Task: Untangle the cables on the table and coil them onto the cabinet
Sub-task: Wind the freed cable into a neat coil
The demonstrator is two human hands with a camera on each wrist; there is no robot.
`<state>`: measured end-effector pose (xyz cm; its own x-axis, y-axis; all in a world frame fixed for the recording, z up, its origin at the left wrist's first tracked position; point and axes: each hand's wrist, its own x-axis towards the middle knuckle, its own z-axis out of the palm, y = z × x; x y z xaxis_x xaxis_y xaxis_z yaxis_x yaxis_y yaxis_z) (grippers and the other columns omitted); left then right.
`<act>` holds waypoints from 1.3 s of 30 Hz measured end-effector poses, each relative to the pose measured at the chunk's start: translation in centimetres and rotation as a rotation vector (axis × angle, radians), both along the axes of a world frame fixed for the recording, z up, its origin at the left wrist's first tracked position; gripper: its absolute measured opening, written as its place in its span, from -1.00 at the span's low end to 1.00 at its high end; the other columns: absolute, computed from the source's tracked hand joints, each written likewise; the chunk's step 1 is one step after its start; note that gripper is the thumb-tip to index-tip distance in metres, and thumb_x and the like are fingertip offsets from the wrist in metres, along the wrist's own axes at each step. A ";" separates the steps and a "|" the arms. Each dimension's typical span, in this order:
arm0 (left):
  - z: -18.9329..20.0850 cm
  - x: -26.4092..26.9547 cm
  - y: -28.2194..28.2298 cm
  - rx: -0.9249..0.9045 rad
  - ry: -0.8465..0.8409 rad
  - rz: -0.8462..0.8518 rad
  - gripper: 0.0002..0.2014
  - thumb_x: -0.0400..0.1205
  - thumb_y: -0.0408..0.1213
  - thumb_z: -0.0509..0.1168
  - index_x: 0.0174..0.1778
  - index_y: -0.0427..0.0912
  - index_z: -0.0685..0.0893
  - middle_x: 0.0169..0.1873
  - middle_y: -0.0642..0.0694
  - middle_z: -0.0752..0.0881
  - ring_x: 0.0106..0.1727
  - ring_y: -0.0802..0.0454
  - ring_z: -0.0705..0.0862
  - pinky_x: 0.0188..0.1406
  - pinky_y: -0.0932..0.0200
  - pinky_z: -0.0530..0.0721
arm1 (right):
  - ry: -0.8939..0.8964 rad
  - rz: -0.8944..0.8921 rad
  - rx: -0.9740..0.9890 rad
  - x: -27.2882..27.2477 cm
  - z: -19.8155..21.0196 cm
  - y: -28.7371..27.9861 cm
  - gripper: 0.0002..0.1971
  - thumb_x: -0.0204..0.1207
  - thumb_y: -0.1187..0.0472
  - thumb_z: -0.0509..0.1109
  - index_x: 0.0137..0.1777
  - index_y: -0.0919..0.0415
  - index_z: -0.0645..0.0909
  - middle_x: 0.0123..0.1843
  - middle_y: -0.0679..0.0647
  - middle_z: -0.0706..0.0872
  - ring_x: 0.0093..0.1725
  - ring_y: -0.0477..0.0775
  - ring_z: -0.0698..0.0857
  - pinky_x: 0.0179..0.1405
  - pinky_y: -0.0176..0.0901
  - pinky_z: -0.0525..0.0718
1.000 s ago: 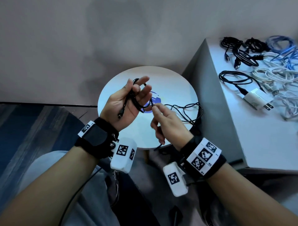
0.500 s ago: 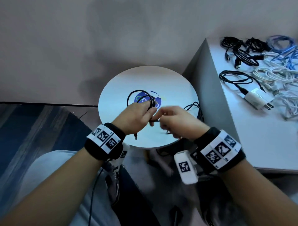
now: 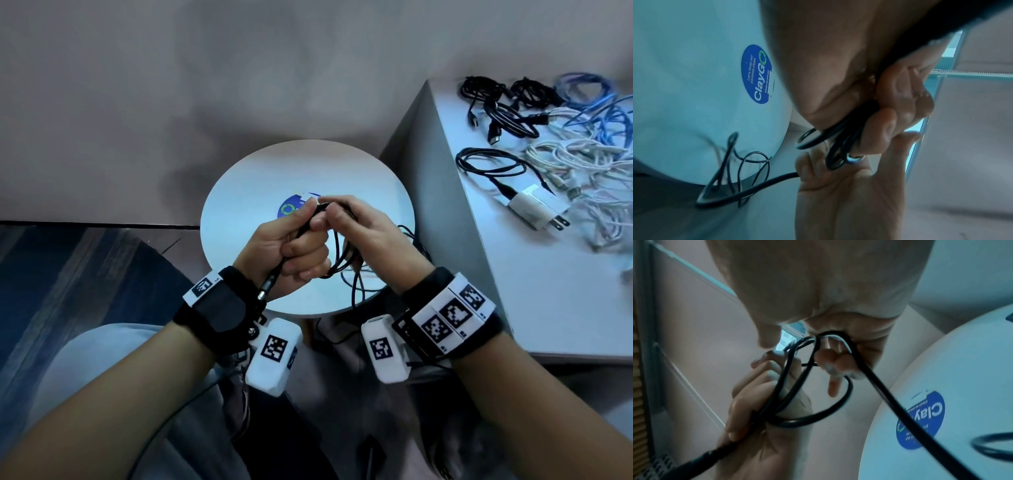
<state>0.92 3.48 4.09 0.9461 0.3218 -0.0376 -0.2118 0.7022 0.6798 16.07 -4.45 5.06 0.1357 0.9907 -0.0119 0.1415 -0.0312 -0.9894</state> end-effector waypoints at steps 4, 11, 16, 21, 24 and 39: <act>0.1 -0.2 0.3 -0.046 -0.043 -0.013 -0.62 0.79 -0.05 0.06 -0.22 -0.12 0.63 -0.68 0.10 0.22 -0.71 0.11 0.19 -0.57 0.26 0.42 | 0.057 0.038 -0.017 0.1 0.0 0.1 -0.61 0.64 -0.09 0.37 0.19 0.23 0.69 -0.30 -0.12 0.68 -0.44 0.03 0.47 -0.54 -0.12 0.46; 0.8 -0.4 0.3 0.043 0.052 0.073 -0.67 0.78 -0.07 0.10 -0.23 -0.11 0.61 -0.71 0.11 0.44 -0.47 0.08 0.60 -0.06 0.09 0.72 | 0.326 -0.071 0.037 0.4 0.3 0.2 -0.76 0.70 0.07 0.31 -0.13 0.20 0.60 -0.50 -0.07 0.43 -0.41 -0.05 0.36 -0.31 -0.22 0.39; 1.2 -0.1 0.2 0.200 0.197 0.122 -0.67 0.78 -0.13 0.01 -0.11 -0.23 0.57 -0.64 -0.01 0.46 -0.51 0.00 0.59 -0.09 0.05 0.74 | 0.512 -0.072 -0.032 -0.3 0.7 -0.1 -0.71 0.77 0.10 0.22 -0.16 0.23 0.53 -0.52 -0.04 0.30 -0.46 0.04 0.29 -0.42 -0.12 0.43; 1.6 -0.5 0.0 0.207 0.317 0.058 -0.42 0.74 0.11 -0.04 -0.33 -0.19 0.67 -0.71 -0.09 0.45 -0.52 -0.12 0.63 -0.04 -0.07 0.76 | 0.145 0.063 -0.062 0.2 1.3 -0.2 -0.73 0.74 0.12 0.29 -0.19 0.21 0.52 -0.46 0.16 0.42 -0.53 0.00 0.31 -0.52 -0.18 0.36; 1.7 -0.3 -0.5 0.214 0.323 0.039 -0.49 0.79 0.00 0.01 -0.38 -0.14 0.63 -0.75 -0.02 0.37 -0.57 -0.04 0.55 -0.01 -0.05 0.77 | 0.095 0.085 -0.066 0.3 1.9 -0.6 -0.70 0.69 0.07 0.34 -0.19 0.27 0.54 -0.49 0.12 0.47 -0.57 -0.03 0.31 -0.55 -0.19 0.32; 1.8 0.1 -0.8 0.029 0.241 0.148 -0.55 0.71 0.10 0.10 -0.37 -0.11 0.59 -0.79 0.11 0.26 -0.76 0.19 0.23 -0.59 0.27 0.36 | 0.637 -0.103 -0.088 -0.6 1.3 0.1 -0.67 0.51 -0.07 0.42 -0.33 0.05 0.40 -0.49 0.01 0.19 -0.65 -0.11 0.12 -0.72 -0.34 0.14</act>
<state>0.98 2.70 5.85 0.8536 0.4600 -0.2444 -0.1402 0.6548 0.7426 15.46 -4.39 6.34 0.1693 0.9647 -0.2015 -0.4800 -0.0979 -0.8718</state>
